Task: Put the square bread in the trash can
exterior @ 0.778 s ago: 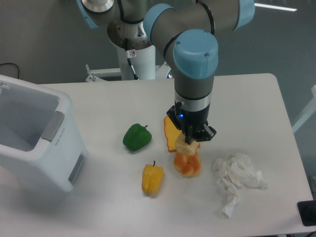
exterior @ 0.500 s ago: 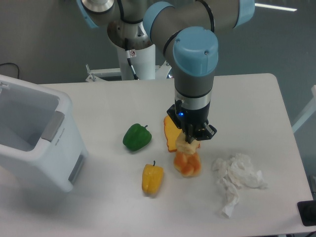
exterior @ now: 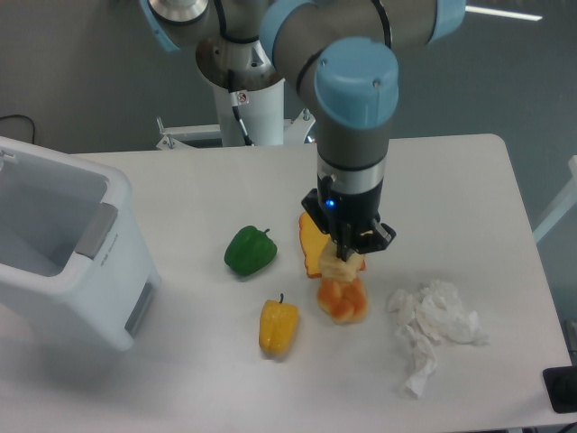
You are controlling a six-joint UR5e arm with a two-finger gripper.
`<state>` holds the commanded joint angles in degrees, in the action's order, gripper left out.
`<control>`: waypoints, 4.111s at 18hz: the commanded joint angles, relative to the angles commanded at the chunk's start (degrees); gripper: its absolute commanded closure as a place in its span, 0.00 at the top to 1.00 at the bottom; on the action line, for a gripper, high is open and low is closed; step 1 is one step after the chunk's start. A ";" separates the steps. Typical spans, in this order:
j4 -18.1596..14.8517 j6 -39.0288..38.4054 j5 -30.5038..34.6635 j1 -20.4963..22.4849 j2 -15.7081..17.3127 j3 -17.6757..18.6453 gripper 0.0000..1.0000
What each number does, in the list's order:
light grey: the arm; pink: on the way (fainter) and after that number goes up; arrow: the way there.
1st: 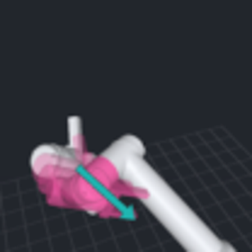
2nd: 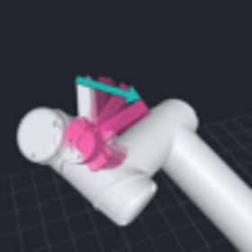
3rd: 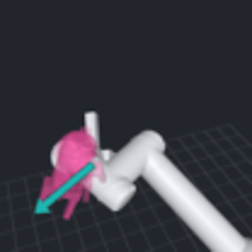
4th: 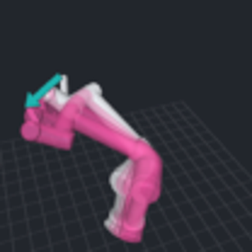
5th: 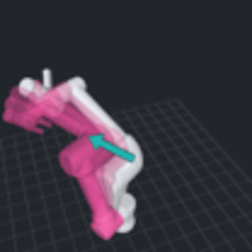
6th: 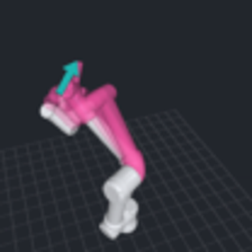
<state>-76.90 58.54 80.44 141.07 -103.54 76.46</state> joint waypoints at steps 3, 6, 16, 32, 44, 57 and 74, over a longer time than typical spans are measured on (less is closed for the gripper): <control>0.09 -6.22 -4.58 -1.66 3.25 0.17 0.00; 0.53 -11.07 -7.57 -4.39 4.84 0.18 0.00; 5.26 -25.57 -13.03 -14.49 7.74 0.26 0.00; 8.79 -30.86 -14.61 -22.59 7.57 2.72 0.53; 8.61 -30.95 -14.70 -24.87 6.08 4.39 1.00; 8.61 -33.85 -14.44 -26.91 3.79 4.48 1.00; 8.44 -24.55 -10.75 -14.69 4.84 4.04 1.00</control>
<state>-68.47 34.00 69.69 126.37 -98.70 80.51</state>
